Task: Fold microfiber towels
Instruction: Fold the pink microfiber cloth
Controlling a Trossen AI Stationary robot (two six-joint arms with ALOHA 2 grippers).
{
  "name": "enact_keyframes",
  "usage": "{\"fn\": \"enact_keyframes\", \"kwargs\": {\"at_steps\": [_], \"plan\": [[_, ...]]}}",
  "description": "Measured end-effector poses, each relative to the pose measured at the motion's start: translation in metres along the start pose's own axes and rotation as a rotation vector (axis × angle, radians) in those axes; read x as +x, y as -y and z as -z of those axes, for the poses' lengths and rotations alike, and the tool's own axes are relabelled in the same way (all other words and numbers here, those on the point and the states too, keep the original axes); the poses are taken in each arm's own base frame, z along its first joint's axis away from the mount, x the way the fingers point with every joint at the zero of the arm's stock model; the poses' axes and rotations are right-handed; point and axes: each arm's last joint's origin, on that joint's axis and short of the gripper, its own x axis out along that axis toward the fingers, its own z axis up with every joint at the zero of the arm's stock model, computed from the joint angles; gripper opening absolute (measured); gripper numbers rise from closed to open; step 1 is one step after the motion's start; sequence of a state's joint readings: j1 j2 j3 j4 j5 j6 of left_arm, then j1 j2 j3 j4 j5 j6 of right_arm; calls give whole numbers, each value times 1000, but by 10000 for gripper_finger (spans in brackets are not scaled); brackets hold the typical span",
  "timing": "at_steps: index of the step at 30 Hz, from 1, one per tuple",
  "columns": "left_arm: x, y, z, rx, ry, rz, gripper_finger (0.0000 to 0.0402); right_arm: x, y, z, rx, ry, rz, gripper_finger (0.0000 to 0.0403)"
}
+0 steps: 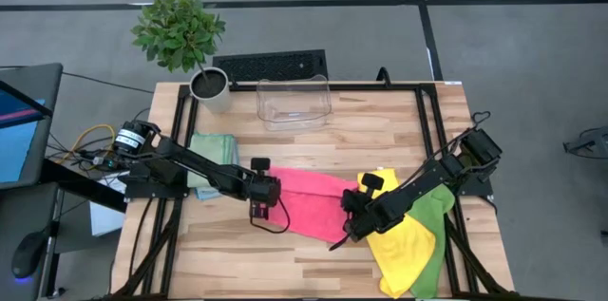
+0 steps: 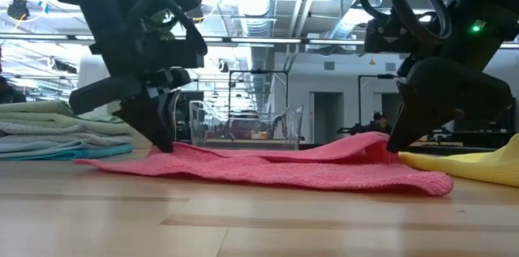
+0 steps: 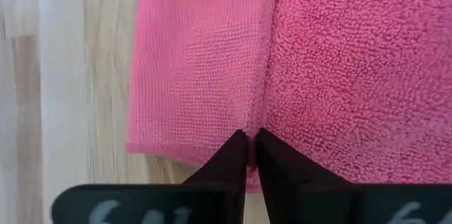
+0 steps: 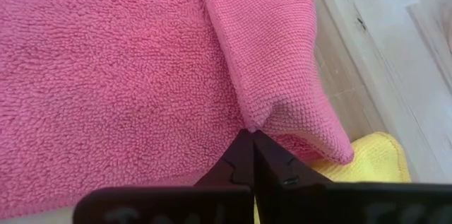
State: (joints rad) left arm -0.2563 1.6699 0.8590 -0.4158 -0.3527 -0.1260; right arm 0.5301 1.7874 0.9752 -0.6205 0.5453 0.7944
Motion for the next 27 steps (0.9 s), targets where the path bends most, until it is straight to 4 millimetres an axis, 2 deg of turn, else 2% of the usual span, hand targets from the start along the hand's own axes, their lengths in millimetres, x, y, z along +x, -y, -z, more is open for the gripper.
{"fn": "enact_keyframes", "kwargs": {"at_steps": [10,16,27], "plan": [[2,-7,2,-16,-33,-10,55,0,0,0,-7,0,0,16],[2,-8,2,-10,-37,-7,53,0,0,0,-9,0,0,15],[-6,-17,-12,-23,-46,3,36,0,0,1,-11,-17,-15,17]]}}
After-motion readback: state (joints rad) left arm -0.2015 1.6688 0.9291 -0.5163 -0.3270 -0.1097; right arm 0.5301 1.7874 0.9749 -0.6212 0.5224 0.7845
